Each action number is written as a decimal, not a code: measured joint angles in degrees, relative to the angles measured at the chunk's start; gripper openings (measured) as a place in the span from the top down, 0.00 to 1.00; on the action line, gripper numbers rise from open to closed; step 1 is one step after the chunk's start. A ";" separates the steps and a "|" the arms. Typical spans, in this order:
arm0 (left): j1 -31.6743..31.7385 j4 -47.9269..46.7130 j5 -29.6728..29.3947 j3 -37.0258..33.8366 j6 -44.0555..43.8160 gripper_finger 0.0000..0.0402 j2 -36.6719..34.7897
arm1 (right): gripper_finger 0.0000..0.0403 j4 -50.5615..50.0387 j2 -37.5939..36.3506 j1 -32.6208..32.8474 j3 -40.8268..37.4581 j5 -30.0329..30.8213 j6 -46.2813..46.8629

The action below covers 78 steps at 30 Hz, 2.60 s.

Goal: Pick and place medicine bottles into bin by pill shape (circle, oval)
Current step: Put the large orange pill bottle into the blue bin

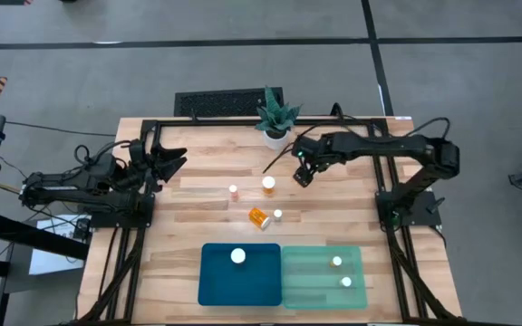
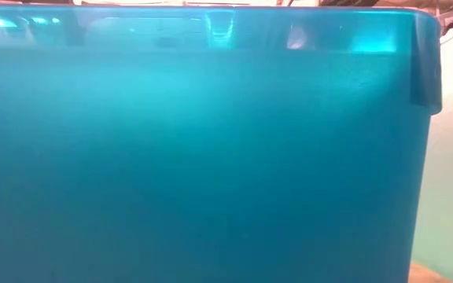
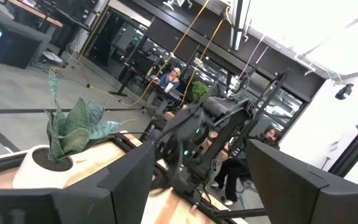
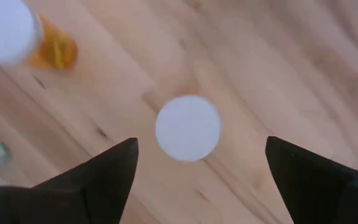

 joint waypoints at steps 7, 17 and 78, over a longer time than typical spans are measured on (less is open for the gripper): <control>0.00 -0.09 -0.06 0.00 -0.07 0.38 0.00 | 0.10 1.15 5.55 1.28 0.00 -0.05 -1.62; 0.00 -0.11 -0.09 0.00 -0.09 0.38 0.00 | 0.14 3.40 7.77 0.47 -0.03 -2.23 -3.65; 0.00 -1.79 0.59 0.00 -0.11 0.38 0.00 | 0.46 -2.55 19.62 37.31 37.12 2.24 4.33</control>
